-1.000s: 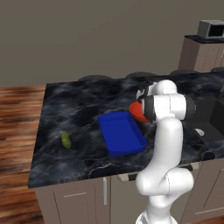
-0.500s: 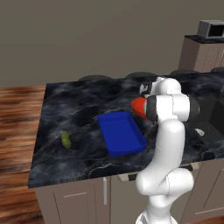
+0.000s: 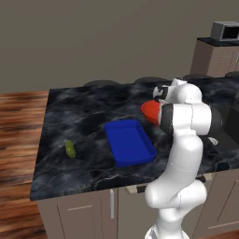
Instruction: Place the two vegetables and bowl onto the tray for setting up a vegetable dip station.
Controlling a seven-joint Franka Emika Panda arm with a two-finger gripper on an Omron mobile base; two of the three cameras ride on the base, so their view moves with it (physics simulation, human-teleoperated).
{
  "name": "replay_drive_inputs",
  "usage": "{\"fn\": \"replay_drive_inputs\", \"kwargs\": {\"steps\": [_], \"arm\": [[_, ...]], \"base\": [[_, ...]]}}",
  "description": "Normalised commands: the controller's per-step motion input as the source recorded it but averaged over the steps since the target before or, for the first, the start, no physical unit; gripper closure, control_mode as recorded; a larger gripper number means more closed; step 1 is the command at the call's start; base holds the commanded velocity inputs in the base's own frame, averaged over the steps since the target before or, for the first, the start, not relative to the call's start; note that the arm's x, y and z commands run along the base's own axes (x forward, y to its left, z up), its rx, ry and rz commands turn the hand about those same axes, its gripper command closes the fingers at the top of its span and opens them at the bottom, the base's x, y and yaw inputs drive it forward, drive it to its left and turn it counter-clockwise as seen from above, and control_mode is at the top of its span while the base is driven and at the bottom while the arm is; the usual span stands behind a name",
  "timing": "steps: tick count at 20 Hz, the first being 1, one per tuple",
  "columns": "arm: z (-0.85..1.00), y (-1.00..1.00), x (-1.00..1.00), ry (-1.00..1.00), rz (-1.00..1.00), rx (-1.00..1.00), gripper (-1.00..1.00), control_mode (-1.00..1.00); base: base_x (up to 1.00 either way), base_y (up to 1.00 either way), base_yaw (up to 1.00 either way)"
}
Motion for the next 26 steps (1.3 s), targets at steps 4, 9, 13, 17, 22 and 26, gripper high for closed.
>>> {"fn": "replay_drive_inputs", "kwargs": {"steps": [4,9,13,17,22,26], "arm": [[0.32,0.13,-0.37,0.02,0.2,0.0,1.0,-1.0],[0.32,0.11,-0.37,0.01,0.23,0.0,1.0,-1.0],[0.25,0.18,-0.33,-0.07,0.16,0.0,1.0,-1.0],[0.26,0.19,-0.29,-0.05,0.1,0.03,1.0,-1.0],[0.24,0.18,-0.25,-0.01,0.01,0.13,1.0,-1.0],[0.25,0.09,-0.22,-0.05,0.0,0.12,1.0,-1.0]], "base": [[0.0,0.0,0.0],[0.0,0.0,0.0],[0.0,0.0,0.0],[0.0,0.0,0.0],[0.0,0.0,0.0],[0.0,0.0,0.0]]}}
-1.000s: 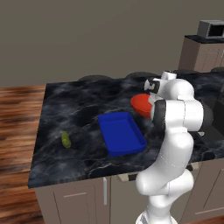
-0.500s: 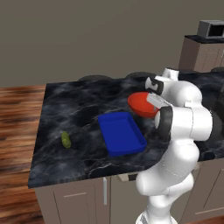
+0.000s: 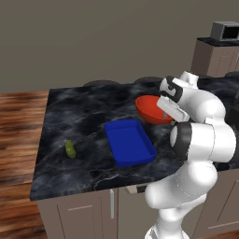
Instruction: Place the two vegetables and bowl onto the tray for setting up a vegetable dip station.
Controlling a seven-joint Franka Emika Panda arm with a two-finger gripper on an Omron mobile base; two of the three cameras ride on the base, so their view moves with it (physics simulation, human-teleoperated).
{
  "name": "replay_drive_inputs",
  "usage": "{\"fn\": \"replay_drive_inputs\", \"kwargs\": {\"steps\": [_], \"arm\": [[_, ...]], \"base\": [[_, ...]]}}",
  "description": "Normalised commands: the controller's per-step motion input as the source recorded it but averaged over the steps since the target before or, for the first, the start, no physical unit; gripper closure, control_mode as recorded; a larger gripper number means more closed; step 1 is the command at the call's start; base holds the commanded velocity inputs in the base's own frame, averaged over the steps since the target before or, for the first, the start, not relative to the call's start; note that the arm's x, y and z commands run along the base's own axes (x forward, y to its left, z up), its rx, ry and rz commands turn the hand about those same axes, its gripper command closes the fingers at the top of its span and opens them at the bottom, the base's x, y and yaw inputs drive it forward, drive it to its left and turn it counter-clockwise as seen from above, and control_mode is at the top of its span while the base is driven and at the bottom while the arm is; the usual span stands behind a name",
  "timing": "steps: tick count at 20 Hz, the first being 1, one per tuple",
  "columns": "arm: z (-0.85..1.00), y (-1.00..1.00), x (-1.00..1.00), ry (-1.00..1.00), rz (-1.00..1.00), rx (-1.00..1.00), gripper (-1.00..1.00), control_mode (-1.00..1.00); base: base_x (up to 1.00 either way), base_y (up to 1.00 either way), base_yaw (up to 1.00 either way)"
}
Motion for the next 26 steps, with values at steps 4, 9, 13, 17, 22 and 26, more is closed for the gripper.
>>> {"fn": "replay_drive_inputs", "kwargs": {"steps": [4,9,13,17,22,26], "arm": [[0.17,0.17,-0.13,0.0,0.0,0.04,1.0,-1.0],[0.18,0.15,-0.11,0.0,0.02,0.0,1.0,-1.0],[0.06,0.23,-0.11,0.04,0.06,0.0,1.0,-1.0],[0.01,0.2,-0.13,0.03,0.11,0.0,1.0,-1.0],[0.0,0.22,-0.05,0.01,0.23,0.0,1.0,-1.0],[0.0,0.23,0.0,0.0,0.19,0.0,1.0,-1.0]], "base": [[0.0,0.0,0.0],[0.0,0.0,0.0],[0.0,0.0,0.0],[0.0,0.0,0.0],[0.0,0.0,0.0],[0.0,0.0,0.0]]}}
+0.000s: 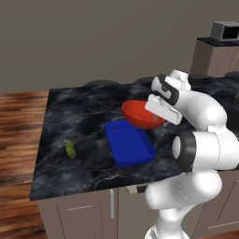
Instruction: Place the two vegetables and bowl onto the tray for setting up a vegetable dip station.
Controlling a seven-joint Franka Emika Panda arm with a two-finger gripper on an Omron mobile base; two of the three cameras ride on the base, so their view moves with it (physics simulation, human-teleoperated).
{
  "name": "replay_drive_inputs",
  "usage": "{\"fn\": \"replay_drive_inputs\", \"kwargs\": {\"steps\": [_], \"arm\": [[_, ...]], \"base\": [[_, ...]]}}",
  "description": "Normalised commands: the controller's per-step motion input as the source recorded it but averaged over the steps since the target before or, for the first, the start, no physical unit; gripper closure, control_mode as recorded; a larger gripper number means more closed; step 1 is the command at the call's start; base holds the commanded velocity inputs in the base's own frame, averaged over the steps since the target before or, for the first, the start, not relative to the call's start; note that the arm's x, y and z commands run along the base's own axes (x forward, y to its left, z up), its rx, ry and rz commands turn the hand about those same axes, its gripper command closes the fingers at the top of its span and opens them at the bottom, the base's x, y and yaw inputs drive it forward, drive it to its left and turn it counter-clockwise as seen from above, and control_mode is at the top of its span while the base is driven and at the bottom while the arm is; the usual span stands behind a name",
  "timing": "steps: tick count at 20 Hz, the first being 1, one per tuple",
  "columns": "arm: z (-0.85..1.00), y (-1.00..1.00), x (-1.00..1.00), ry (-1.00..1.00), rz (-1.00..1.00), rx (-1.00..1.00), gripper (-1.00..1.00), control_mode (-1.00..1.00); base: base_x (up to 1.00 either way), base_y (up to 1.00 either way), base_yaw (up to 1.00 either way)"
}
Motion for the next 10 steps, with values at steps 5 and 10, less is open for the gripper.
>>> {"fn": "replay_drive_inputs", "kwargs": {"steps": [5,10], "arm": [[-0.02,0.25,0.07,-0.01,0.1,0.0,1.0,-1.0],[-0.07,0.23,0.15,0.0,0.09,0.01,1.0,-1.0]], "base": [[0.0,0.0,0.0],[0.0,0.0,0.0]]}}
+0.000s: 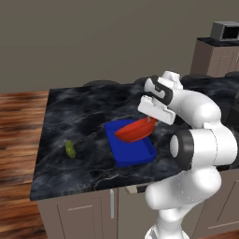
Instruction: Place the two vegetables and bowl onto the tray for setting up a vegetable dip station.
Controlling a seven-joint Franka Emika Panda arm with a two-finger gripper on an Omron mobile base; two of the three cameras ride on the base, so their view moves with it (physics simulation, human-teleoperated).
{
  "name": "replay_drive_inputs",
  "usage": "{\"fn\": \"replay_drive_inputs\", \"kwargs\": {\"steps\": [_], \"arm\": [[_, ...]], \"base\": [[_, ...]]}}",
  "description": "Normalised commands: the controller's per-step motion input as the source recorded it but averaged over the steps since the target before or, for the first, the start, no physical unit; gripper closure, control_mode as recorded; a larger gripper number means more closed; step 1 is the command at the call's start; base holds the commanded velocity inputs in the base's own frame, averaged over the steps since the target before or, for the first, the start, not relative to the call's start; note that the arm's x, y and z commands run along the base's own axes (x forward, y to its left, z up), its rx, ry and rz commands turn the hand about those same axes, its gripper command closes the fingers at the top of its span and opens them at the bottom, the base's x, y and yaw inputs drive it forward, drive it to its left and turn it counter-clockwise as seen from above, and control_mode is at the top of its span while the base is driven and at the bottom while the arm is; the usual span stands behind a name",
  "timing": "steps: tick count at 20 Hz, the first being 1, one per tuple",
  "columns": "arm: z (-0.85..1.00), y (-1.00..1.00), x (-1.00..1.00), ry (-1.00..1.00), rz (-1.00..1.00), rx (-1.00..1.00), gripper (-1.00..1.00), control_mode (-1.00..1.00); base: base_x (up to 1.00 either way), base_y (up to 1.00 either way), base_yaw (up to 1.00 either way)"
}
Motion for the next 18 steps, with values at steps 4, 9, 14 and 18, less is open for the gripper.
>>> {"fn": "replay_drive_inputs", "kwargs": {"steps": [4,9,14,18], "arm": [[-0.08,0.25,0.19,-0.01,0.04,0.02,1.0,-1.0],[0.0,0.19,0.04,-0.09,0.07,0.09,1.0,-1.0],[0.0,0.13,0.08,-0.09,0.06,0.1,1.0,-1.0],[-0.01,0.03,0.16,-0.04,0.04,0.07,1.0,-1.0]], "base": [[0.0,0.0,0.0],[0.0,0.0,0.0],[0.0,0.0,0.0],[0.0,0.0,0.0]]}}
